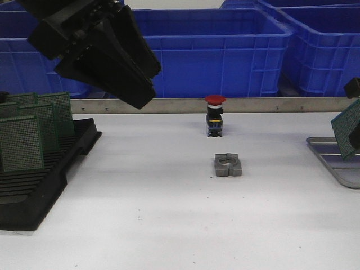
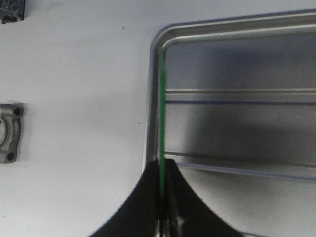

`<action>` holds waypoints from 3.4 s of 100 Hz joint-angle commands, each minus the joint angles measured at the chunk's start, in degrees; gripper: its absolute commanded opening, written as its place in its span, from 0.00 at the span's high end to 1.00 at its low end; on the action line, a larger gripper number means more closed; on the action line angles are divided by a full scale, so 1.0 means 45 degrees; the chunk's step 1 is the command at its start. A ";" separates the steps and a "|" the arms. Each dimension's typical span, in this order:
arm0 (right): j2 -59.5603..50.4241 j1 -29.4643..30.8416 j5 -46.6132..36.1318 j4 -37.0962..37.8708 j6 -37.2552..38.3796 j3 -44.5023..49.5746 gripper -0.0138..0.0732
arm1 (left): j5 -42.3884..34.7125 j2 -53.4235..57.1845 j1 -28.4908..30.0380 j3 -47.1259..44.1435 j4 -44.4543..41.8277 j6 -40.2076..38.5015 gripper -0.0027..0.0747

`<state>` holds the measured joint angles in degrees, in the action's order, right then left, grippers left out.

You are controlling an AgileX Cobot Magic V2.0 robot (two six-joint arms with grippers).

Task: Place circuit board on tray

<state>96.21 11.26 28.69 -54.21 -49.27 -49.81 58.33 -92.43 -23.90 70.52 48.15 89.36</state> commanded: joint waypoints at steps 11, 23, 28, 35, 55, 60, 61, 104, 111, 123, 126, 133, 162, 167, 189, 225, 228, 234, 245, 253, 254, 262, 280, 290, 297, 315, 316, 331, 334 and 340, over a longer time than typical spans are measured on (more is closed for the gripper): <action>-0.0356 0.0089 -0.0583 -0.0353 -0.0039 -0.0430 0.66 | -0.0040 0.0464 -0.0043 0.0406 0.0625 -0.0165 0.24; -0.0369 0.0103 -0.1016 -0.0199 -0.0039 -0.0430 0.30 | -0.0040 0.0464 -0.0043 0.0406 0.0625 -0.0165 0.24; -0.0369 0.0103 -0.1168 -0.0189 -0.0039 -0.0430 0.19 | -0.0040 0.0464 -0.0043 0.0406 0.0557 -0.0165 0.24; -0.0369 0.0103 -0.1262 -0.0189 -0.0039 -0.0430 0.09 | -0.0093 0.0464 -0.0043 0.0406 0.0261 -0.0165 0.24; -0.0369 0.0103 -0.1169 -0.0189 -0.0039 -0.0430 0.10 | -0.0427 0.0464 -0.0043 0.0464 -0.1887 -0.0374 0.24; -0.0369 0.0103 -0.1144 -0.0189 -0.0039 -0.0430 0.10 | -0.0571 0.0464 -0.0043 0.0545 -0.2780 -0.0833 0.24; -0.0369 0.0103 -0.1144 -0.0189 -0.0039 -0.0430 0.10 | -0.0571 0.0464 -0.0043 0.0542 -0.3105 -0.0996 0.24; -0.0369 0.0103 -0.1144 -0.0189 -0.0039 -0.0430 0.10 | -0.0992 0.0464 0.1450 0.0599 -0.8714 -0.3851 0.24; -0.0369 0.0103 -0.1144 -0.0189 -0.0039 -0.0430 0.10 | -0.1070 0.0464 0.1975 0.0599 -0.8478 -0.3851 0.24; -0.0369 0.0103 -0.1144 -0.0189 -0.0039 -0.0430 0.10 | -0.1099 0.0464 0.2647 0.0599 -0.8428 -0.3851 0.24; -0.0369 0.0103 -0.1144 -0.0189 -0.0039 -0.0430 0.10 | -0.1099 0.0441 0.2769 0.0599 -0.8428 -0.3851 0.24; -0.0369 0.0103 -0.1144 -0.0189 -0.0039 -0.0430 0.10 | -0.1183 0.0360 0.2972 0.0599 -0.8360 -0.3851 0.24; -0.0369 0.0103 -0.1003 -0.0189 -0.0039 -0.0430 0.10 | -0.1502 -0.0963 0.2987 0.0599 -0.7990 -0.3851 0.24; -0.0369 0.0103 -0.0989 -0.0189 -0.0039 -0.0430 0.10 | -0.1502 -0.1128 0.2987 0.0599 -0.7990 -0.3851 0.24; -0.0369 0.0103 -0.0934 -0.0189 -0.0039 -0.0430 0.10 | -0.0726 -0.1324 0.2987 0.0599 -0.7863 -0.3851 0.42; -0.0369 0.0103 -0.0870 -0.0189 -0.0039 -0.0430 0.10 | 0.0926 -0.1324 0.2987 0.1288 -0.8194 -0.3828 0.99; -0.0369 0.0103 -0.0812 -0.0189 -0.0039 -0.0430 0.10 | 0.1287 -0.1302 0.2987 0.1545 -0.8194 -0.3828 0.99; -0.0369 0.0103 -0.0693 -0.0189 -0.0051 -0.0430 0.10 | 0.2045 -0.1302 0.2987 0.2230 -0.8015 -0.3828 0.99; -0.0378 0.0074 -0.0230 -0.0189 -0.0096 -0.0430 0.10 | 0.3398 -0.1302 0.2987 0.3354 -0.6898 -0.3828 0.99; -0.0378 -0.0073 0.0378 -0.0200 -0.0489 -0.0526 0.10 | 0.3398 -0.1277 0.2987 0.3802 -0.5576 -0.3828 0.99; -0.0378 -0.0088 0.0436 -0.0200 -0.0555 -0.0539 0.10 | 0.3398 -0.1254 0.2987 0.3807 -0.5460 -0.3828 0.99; -0.0396 -0.0402 0.0984 -0.0472 -0.1366 -0.0631 0.10 | 0.3398 -0.1256 0.2987 0.3874 -0.4077 -0.3828 0.99; -0.0396 -0.1645 0.2130 -0.1722 -0.3710 -0.0681 0.10 | 0.3398 -0.1312 0.2514 0.3874 -0.2392 -0.3828 0.99; -0.0396 -0.2655 0.2849 -0.2325 -0.5889 -0.0681 0.10 | 0.3398 -0.1325 0.1929 0.3874 -0.1928 -0.3828 0.99; -0.0396 -0.3350 0.3220 -0.2706 -0.7333 -0.0681 0.10 | 0.3398 -0.1325 0.1466 0.3874 -0.1861 -0.3828 0.99; -0.0396 -0.4799 0.4224 -0.3495 -1.0299 -0.0681 0.10 | 0.3398 -0.1325 0.0328 0.3874 -0.1860 -0.3828 0.99; -0.0396 -0.4897 0.4327 -0.3545 -1.0517 -0.0681 0.10 | 0.3372 -0.1325 0.0293 0.3874 -0.1860 -0.3828 0.99; -0.0396 -0.5612 0.4855 -0.4598 -1.2009 -0.0681 0.10 | 0.3349 -0.1325 -0.0292 0.3874 -0.1860 -0.3828 0.99; -0.0396 -0.5687 0.4894 -0.4929 -1.2126 -0.0681 0.10 | 0.3373 -0.1325 -0.0369 0.3874 -0.1860 -0.3828 0.99; -0.0396 -0.5783 0.5022 -0.5727 -1.2468 -0.0681 0.10 | 0.3373 -0.1325 -0.0484 0.3874 -0.1860 -0.3828 0.99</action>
<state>96.62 -14.28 48.26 -73.01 -102.13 -51.34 69.86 -100.79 -25.05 86.20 36.41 72.84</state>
